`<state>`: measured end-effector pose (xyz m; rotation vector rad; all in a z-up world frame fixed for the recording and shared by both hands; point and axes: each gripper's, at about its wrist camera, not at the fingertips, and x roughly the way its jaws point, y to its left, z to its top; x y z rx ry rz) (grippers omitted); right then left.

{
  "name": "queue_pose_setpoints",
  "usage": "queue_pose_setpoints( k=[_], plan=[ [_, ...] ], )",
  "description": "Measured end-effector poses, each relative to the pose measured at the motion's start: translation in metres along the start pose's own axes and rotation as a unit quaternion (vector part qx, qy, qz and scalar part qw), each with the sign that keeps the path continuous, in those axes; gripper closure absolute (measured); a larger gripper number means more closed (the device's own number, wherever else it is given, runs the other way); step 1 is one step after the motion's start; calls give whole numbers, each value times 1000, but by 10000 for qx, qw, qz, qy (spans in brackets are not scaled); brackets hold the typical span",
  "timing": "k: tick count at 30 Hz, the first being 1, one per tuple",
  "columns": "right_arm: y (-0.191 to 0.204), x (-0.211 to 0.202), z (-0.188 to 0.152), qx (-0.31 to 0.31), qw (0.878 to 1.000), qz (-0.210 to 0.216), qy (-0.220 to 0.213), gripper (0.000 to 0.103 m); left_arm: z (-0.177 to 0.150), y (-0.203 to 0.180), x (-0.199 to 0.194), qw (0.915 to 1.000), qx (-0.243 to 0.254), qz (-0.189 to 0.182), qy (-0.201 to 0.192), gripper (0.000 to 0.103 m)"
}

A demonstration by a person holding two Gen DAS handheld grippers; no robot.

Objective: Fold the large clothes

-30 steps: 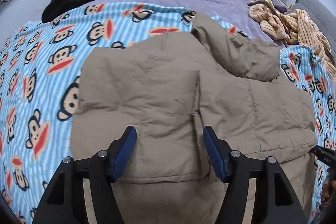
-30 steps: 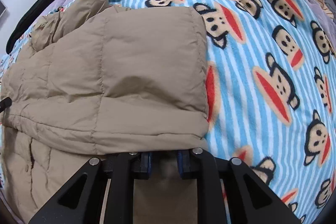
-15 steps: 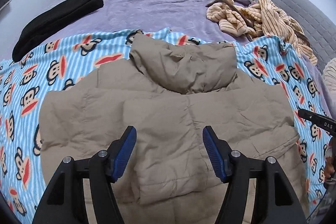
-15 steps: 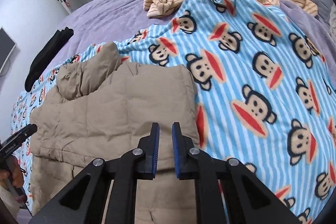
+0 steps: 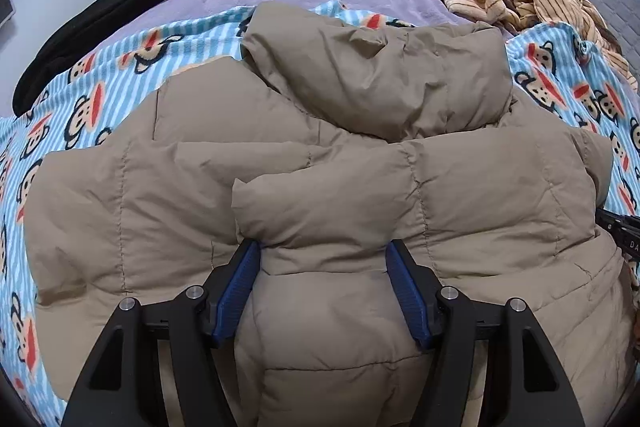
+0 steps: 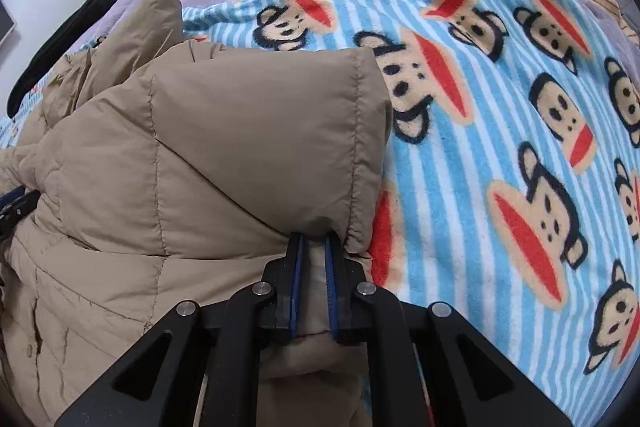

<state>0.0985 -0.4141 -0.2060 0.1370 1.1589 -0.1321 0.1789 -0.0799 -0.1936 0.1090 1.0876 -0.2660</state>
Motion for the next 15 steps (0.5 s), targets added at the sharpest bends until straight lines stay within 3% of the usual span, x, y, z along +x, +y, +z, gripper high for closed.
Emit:
queue_pose_setpoints(
  k=[6, 11, 15],
  plan=[
    [-2, -20, 1, 65, 9999, -87, 49, 89, -9, 11, -37, 9992, -195, 346, -69, 36],
    [3, -53, -19, -151, 9993, -314, -151, 89, -35, 24, -49, 9981, -232, 569, 66, 36],
    [0, -66, -36, -117, 9992, -371, 43, 88, -43, 28, -66, 9968, -403, 662, 203, 36]
  ],
)
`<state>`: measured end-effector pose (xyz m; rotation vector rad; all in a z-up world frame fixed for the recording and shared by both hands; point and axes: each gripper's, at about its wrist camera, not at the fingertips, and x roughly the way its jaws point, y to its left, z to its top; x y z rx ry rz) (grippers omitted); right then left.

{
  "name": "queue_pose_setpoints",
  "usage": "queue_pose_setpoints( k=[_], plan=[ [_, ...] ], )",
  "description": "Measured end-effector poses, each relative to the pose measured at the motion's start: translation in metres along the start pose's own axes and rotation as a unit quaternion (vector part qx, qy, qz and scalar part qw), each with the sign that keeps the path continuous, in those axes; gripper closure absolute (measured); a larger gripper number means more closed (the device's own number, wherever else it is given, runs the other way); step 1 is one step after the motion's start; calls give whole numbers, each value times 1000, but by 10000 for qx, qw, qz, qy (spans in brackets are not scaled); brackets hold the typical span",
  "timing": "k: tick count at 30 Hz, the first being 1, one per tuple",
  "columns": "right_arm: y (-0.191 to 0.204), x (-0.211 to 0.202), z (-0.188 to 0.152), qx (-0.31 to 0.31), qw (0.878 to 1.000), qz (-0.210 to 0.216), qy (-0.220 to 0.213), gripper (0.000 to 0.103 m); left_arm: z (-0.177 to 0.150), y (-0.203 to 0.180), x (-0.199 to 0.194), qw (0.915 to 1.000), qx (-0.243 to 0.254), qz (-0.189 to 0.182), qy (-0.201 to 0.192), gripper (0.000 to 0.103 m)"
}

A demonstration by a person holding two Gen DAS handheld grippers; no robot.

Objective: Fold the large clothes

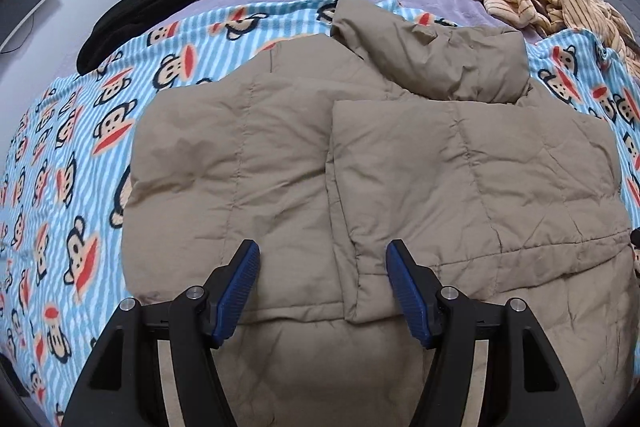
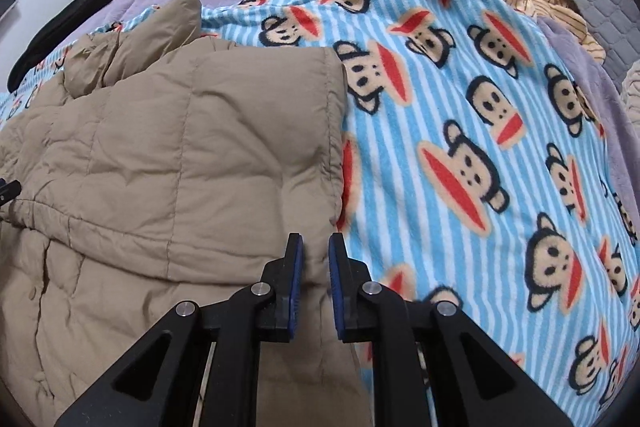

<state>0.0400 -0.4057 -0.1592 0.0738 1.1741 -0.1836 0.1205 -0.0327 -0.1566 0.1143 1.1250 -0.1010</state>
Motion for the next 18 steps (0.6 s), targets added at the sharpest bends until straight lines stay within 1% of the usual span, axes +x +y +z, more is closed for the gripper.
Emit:
queue_pose_setpoints(
  k=[5, 7, 8, 9, 11, 14, 15, 16, 18],
  plan=[
    [-14, -19, -19, 513, 9973, 413, 330, 87, -9, -5, -25, 9998, 41, 12, 183, 36],
    [-17, -26, -26, 693, 9944, 634, 475, 83, -14, -9, -36, 9997, 50, -3, 258, 36],
    [-16, -30, -29, 773, 9931, 708, 528, 75, -18, -11, -42, 9995, 58, -23, 294, 36],
    [-16, -34, -32, 839, 9917, 782, 574, 65, -20, -13, -48, 9994, 63, -43, 326, 36],
    [-15, -45, -38, 950, 9892, 925, 620, 54, -26, -16, -58, 9992, 73, -101, 373, 36],
    [-10, -58, -44, 969, 9871, 1073, 689, 52, -35, -20, -71, 9992, 23, -78, 392, 35],
    [-8, -61, -46, 976, 9863, 1116, 719, 51, -38, -21, -74, 9991, -12, -52, 419, 20],
    [-7, -63, -48, 991, 9854, 1166, 747, 50, -41, -22, -77, 9990, -57, -28, 444, 2],
    [-5, -68, -52, 993, 9843, 1228, 785, 48, -48, -26, -86, 9991, -104, -42, 416, 1]
  ],
)
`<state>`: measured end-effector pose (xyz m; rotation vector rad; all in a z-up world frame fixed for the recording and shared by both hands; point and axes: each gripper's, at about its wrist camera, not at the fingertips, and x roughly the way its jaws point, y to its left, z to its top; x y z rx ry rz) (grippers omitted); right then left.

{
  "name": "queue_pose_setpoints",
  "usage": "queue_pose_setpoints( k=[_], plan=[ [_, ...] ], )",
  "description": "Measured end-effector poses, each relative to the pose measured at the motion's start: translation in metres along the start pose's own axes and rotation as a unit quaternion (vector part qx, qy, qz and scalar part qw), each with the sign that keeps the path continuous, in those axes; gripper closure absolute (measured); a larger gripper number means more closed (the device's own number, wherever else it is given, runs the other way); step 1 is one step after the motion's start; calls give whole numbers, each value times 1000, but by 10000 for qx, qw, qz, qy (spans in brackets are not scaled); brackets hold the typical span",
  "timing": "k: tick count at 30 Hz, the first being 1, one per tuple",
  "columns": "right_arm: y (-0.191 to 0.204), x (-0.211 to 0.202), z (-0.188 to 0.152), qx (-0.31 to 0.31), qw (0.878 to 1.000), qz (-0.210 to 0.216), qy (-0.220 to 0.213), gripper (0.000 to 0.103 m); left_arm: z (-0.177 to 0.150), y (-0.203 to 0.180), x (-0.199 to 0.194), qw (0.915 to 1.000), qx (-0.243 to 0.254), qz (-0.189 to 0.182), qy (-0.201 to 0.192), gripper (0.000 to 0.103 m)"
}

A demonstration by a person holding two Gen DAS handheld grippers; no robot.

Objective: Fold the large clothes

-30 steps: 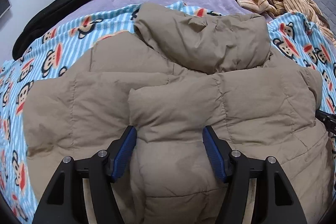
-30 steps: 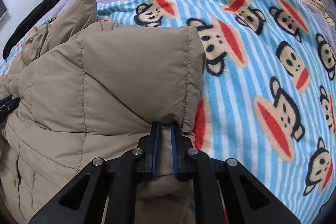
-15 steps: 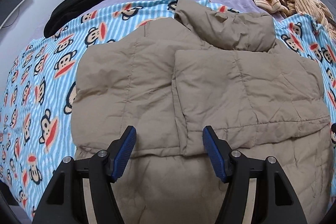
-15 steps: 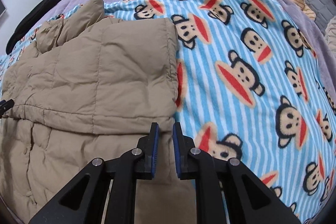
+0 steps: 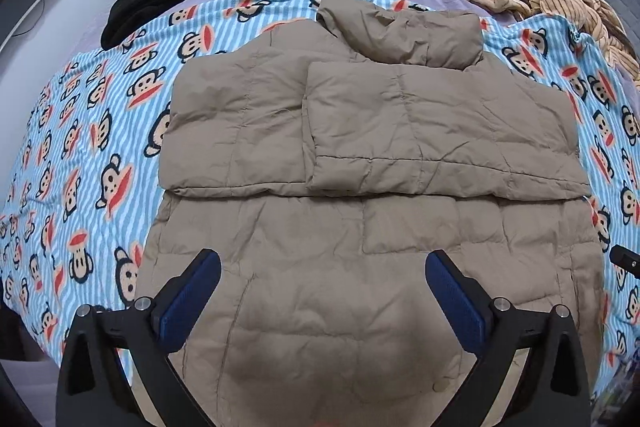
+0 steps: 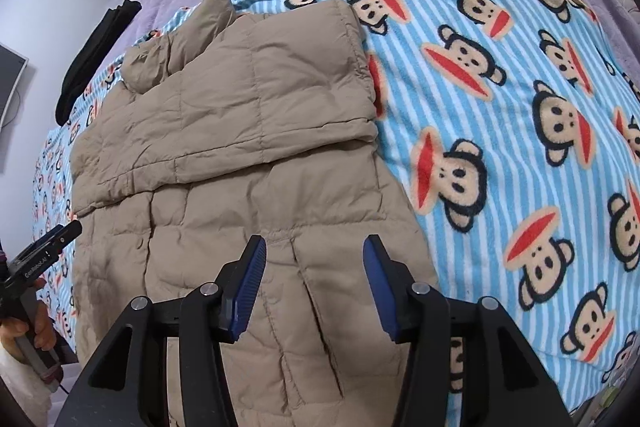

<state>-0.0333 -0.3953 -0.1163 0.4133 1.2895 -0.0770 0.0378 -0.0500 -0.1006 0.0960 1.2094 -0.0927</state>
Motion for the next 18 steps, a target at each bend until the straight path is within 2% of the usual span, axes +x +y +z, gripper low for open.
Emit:
queue_pose_setpoints(
  k=[4, 11, 13, 15, 18],
  plan=[
    [3, -7, -8, 29, 10000, -19, 66, 48, -12, -9, -12, 9999, 66, -15, 77, 1],
    [9, -20, -29, -4, 9997, -34, 242, 48, -48, -22, -26, 9985, 117, -176, 502, 1],
    [13, -21, -38, -39, 9994, 23, 334, 42, -62, -26, -28, 9979, 152, -116, 619, 1],
    [17, -20, -47, -98, 9990, 95, 428, 28, -75, -25, -31, 9972, 118, -113, 733, 1],
    [24, -17, -60, -184, 9978, 208, 597, 27, -90, -23, -35, 9964, 128, -52, 831, 1]
  ],
)
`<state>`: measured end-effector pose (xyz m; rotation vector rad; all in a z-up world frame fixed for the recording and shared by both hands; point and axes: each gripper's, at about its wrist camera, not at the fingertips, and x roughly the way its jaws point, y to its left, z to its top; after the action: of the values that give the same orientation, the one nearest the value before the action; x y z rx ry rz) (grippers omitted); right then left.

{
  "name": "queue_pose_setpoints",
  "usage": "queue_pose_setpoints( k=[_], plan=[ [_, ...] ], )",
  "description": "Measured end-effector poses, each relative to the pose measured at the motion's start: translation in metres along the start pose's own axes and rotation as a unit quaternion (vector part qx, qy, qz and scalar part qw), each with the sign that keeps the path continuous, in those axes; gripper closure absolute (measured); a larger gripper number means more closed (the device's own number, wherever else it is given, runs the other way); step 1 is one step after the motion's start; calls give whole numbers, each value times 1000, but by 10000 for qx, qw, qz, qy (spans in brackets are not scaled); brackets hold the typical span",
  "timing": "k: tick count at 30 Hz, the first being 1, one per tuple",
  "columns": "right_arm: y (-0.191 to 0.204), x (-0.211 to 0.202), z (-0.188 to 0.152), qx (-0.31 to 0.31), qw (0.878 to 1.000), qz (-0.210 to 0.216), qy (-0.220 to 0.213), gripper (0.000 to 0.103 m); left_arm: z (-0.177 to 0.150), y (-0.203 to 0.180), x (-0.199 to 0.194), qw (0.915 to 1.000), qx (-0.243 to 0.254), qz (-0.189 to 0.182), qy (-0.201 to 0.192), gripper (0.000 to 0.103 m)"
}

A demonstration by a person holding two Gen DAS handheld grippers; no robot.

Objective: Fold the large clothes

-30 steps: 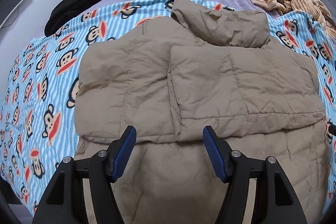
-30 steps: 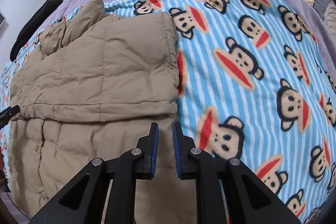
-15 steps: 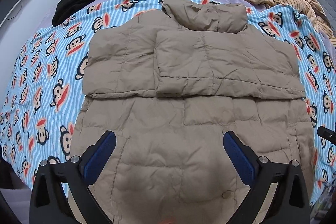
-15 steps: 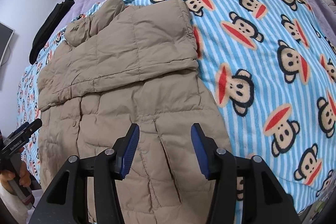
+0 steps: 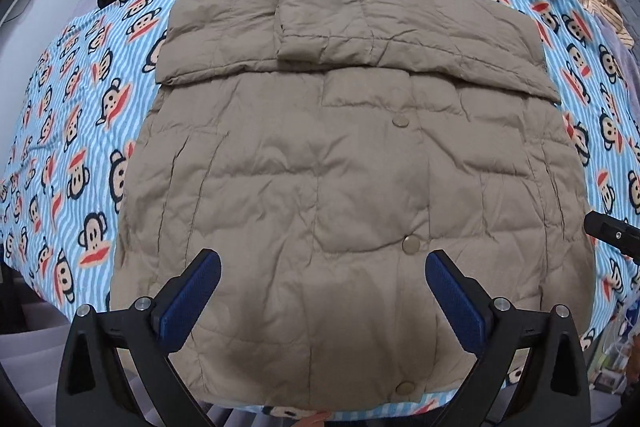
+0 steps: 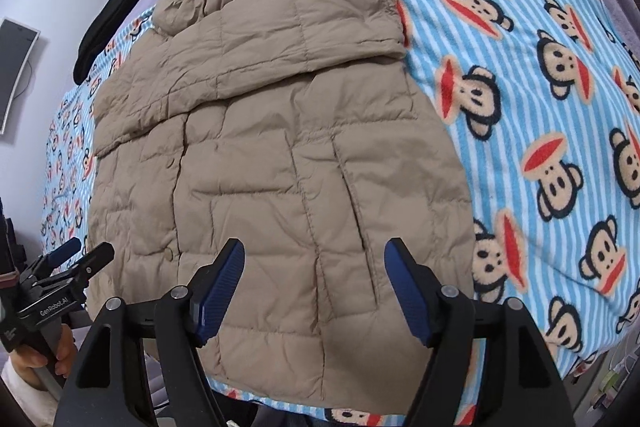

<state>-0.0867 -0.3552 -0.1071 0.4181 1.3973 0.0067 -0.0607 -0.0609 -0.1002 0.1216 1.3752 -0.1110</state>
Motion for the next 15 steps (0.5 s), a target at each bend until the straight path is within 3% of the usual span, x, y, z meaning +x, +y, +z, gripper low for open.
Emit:
queue_pose_setpoints(
  k=[5, 7, 9, 15],
  plan=[
    [13, 3, -17, -12, 9999, 76, 119, 27, -16, 9, -6, 9999, 144, 50, -3, 1],
    [18, 2, -23, -5, 9999, 114, 95, 20, -21, 17, -8, 9998, 182, 40, -54, 1],
    [25, 3, -30, 37, 9999, 121, 46, 20, -26, 26, -8, 9997, 227, 13, -61, 1],
    [37, 7, -61, 463, 9987, 217, -25, 19, -49, 61, -2, 9992, 394, 5, -8, 1]
  ],
)
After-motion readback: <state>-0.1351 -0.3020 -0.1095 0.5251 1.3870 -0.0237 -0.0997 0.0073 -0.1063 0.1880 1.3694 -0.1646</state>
